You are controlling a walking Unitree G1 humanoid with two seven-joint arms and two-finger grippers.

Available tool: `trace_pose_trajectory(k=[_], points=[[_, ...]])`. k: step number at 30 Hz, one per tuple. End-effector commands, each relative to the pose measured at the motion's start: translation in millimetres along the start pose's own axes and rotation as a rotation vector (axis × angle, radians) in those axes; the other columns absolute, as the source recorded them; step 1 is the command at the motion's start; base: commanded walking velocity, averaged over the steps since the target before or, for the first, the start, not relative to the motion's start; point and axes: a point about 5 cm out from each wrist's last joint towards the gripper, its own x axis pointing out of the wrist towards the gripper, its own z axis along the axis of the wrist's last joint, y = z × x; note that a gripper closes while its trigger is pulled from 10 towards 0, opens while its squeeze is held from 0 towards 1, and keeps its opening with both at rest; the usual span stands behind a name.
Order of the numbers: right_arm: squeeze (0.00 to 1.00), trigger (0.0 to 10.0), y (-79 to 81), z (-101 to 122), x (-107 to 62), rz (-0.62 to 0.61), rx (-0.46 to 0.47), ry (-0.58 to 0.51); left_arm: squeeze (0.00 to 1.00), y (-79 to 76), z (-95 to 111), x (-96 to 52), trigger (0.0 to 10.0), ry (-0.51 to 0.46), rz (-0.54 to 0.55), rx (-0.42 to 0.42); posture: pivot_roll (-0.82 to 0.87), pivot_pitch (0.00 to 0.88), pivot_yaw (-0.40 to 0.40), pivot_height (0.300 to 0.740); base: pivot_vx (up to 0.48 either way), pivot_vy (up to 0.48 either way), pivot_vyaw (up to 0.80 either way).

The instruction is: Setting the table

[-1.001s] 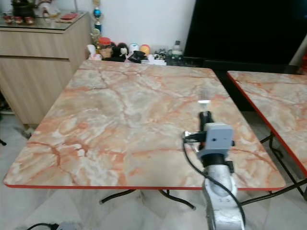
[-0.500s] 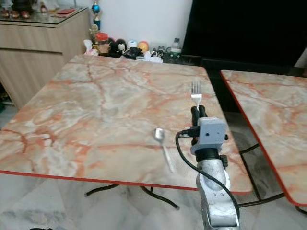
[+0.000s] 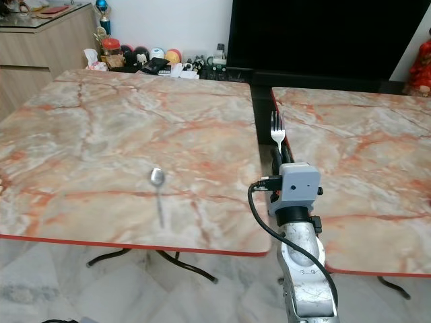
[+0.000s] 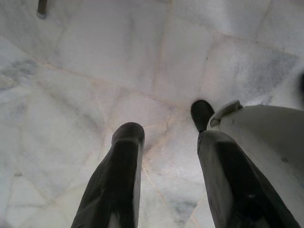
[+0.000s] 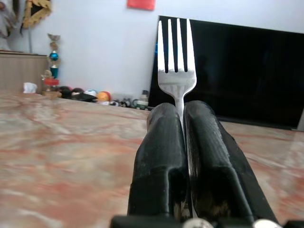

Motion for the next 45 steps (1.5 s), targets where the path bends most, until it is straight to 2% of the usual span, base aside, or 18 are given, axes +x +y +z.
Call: trace_pose_trajectory(k=[1,27,45], points=[[0.0,10.0,-9.0,0,-0.7,-0.026,-0.017,0.0,0.0,-8.6,-5,0.2,10.0,0.022,-0.021,-0.008,-0.04,0.079,-0.008,0.74,0.0,-0.48,0.0],[0.0,10.0,-11.8,1,4.2,-0.038,-0.026,-0.013,0.0,-8.2,-9,-0.9,10.0,0.033,-0.021,-0.001,-0.05,0.084,0.001,0.74,0.0,-0.48,0.0],[0.0,10.0,-19.6,1,3.9,-0.062,-0.046,-0.013,0.0,-7.4,-7,-0.5,10.0,0.028,-0.02,0.001,-0.06,0.093,0.006,0.74,0.0,-0.48,0.0]])
